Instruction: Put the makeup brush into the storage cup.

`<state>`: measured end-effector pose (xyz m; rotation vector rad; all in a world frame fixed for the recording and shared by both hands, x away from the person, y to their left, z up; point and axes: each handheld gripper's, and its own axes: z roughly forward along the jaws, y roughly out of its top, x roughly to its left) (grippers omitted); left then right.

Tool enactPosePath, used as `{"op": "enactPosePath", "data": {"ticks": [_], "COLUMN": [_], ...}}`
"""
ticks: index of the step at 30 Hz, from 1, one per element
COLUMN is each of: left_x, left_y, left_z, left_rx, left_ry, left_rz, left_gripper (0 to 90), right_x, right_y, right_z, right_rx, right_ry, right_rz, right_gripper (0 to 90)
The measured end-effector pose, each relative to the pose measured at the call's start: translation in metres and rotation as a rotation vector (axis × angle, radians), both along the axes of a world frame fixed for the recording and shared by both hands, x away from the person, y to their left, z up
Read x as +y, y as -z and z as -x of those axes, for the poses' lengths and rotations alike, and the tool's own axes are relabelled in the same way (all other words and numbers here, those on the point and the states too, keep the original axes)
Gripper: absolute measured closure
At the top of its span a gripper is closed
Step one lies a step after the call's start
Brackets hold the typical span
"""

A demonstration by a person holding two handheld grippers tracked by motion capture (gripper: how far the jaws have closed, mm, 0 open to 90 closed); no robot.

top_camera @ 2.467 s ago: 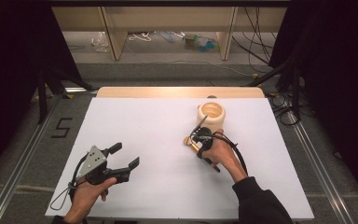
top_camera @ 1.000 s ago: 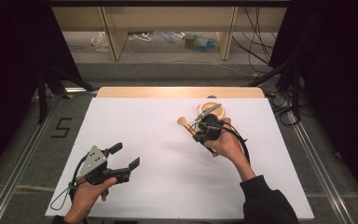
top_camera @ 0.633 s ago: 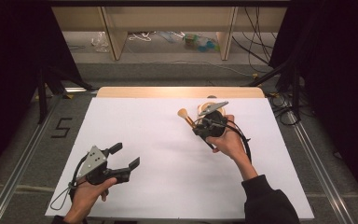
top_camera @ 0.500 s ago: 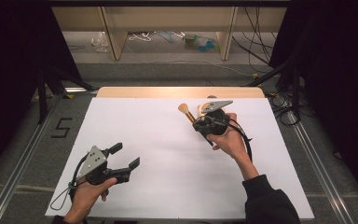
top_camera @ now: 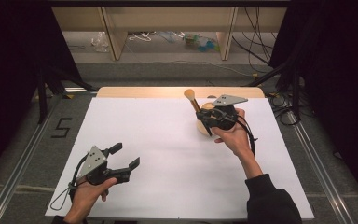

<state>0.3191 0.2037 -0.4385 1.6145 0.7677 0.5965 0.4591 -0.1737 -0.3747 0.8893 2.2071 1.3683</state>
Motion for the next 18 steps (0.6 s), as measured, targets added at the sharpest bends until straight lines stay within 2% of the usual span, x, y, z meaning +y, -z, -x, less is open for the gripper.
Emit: {"op": "enactPosePath", "data": {"ticks": [18], "left_x": [0.0], "left_y": [0.0], "left_z": [0.0], "left_rx": [-0.001], "left_ry": [-0.002], "left_rz": [0.0], "left_gripper": [16.0], "right_x": [-0.01], "right_y": [-0.008], "right_z": [-0.002], "right_rx": [-0.096], "right_ry": [0.019], "right_rz": [-0.094], "right_gripper": [74.5]}}
